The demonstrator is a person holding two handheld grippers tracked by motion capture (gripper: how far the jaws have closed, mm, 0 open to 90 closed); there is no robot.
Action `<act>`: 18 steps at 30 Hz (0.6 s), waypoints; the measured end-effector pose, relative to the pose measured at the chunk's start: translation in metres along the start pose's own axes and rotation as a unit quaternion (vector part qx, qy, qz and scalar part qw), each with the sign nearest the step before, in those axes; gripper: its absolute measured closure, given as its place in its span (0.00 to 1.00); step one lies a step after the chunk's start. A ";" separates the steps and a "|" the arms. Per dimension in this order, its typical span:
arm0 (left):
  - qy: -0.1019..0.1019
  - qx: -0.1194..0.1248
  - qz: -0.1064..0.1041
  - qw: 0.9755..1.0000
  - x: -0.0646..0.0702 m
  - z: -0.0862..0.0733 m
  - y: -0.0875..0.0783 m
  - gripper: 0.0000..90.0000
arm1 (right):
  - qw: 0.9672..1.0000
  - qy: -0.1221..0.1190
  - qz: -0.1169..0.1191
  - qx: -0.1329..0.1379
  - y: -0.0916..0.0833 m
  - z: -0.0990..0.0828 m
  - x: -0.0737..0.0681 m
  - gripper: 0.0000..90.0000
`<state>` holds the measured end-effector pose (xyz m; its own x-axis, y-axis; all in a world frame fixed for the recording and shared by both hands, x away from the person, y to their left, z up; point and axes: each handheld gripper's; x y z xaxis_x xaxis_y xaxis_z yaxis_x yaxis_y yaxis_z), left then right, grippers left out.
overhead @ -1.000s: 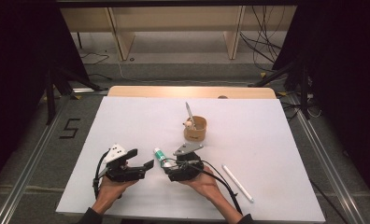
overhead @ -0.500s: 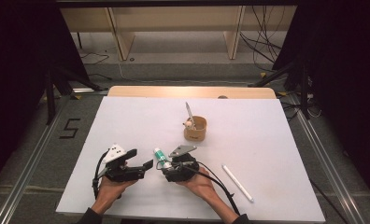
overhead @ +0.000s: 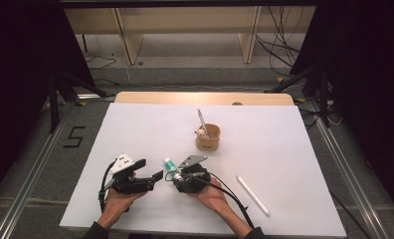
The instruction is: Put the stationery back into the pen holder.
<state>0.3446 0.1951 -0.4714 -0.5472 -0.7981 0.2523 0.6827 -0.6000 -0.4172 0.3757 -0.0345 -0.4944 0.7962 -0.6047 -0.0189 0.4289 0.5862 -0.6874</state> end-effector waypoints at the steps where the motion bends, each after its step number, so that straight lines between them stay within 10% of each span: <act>1: 0.000 0.001 0.000 1.000 0.000 0.000 0.000 0.17 | 1.000 -0.002 -0.001 -0.001 0.001 0.000 0.000 0.62; 18: -0.001 0.002 -0.001 1.000 0.001 0.000 -0.001 0.17 | 1.000 0.022 -0.004 -0.006 0.002 -0.001 -0.001 0.73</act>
<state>0.3436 0.1951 -0.4709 -0.5481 -0.7968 0.2542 0.6834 -0.6019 -0.4131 0.3753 -0.0329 -0.4961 0.7727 -0.6332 -0.0446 0.4304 0.5742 -0.6965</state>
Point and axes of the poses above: each handheld gripper's, and its own axes: y roughly forward along the jaws, z roughly out of its top, x roughly to its right, and after that the axes turned 3 degrees about -y, right-handed
